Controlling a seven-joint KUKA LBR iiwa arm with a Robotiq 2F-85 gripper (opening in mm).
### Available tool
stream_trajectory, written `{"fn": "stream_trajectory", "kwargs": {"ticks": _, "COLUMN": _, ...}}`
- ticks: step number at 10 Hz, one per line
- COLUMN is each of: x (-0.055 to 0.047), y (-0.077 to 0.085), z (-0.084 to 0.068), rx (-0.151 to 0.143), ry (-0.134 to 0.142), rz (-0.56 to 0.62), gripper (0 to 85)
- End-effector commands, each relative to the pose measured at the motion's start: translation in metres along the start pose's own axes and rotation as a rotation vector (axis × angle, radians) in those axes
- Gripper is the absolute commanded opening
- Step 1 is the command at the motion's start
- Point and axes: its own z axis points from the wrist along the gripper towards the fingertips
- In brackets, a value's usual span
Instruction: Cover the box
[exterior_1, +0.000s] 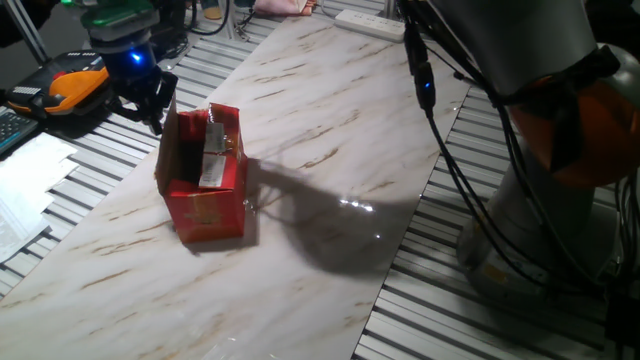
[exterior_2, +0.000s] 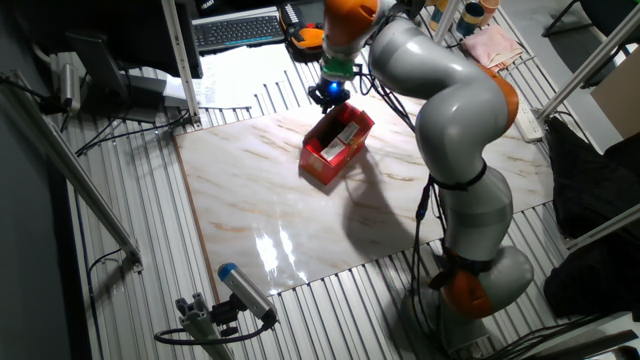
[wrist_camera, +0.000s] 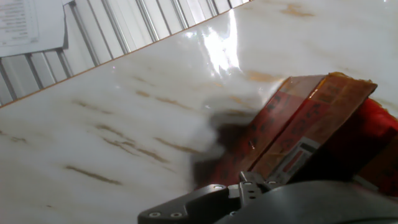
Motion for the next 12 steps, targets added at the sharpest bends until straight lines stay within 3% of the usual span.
{"fn": "stream_trajectory", "kwargs": {"ticks": 1, "x": 0.001, "y": 0.0, "z": -0.004, "rx": 0.001, "ry": 0.009, "rz": -0.002, "gripper": 0.0}}
{"fn": "stream_trajectory", "kwargs": {"ticks": 4, "x": 0.003, "y": 0.002, "z": -0.005, "rx": 0.017, "ry": 0.014, "rz": -0.004, "gripper": 0.0}}
{"fn": "stream_trajectory", "kwargs": {"ticks": 6, "x": 0.001, "y": 0.004, "z": 0.002, "rx": 0.086, "ry": 0.006, "rz": -0.042, "gripper": 0.0}}
{"fn": "stream_trajectory", "kwargs": {"ticks": 8, "x": -0.001, "y": 0.006, "z": 0.007, "rx": 0.127, "ry": 0.015, "rz": -0.069, "gripper": 0.0}}
{"fn": "stream_trajectory", "kwargs": {"ticks": 10, "x": 0.002, "y": 0.005, "z": 0.019, "rx": 0.16, "ry": -0.017, "rz": -0.089, "gripper": 0.0}}
{"fn": "stream_trajectory", "kwargs": {"ticks": 12, "x": 0.004, "y": 0.0, "z": 0.029, "rx": 0.148, "ry": -0.039, "rz": -0.108, "gripper": 0.0}}
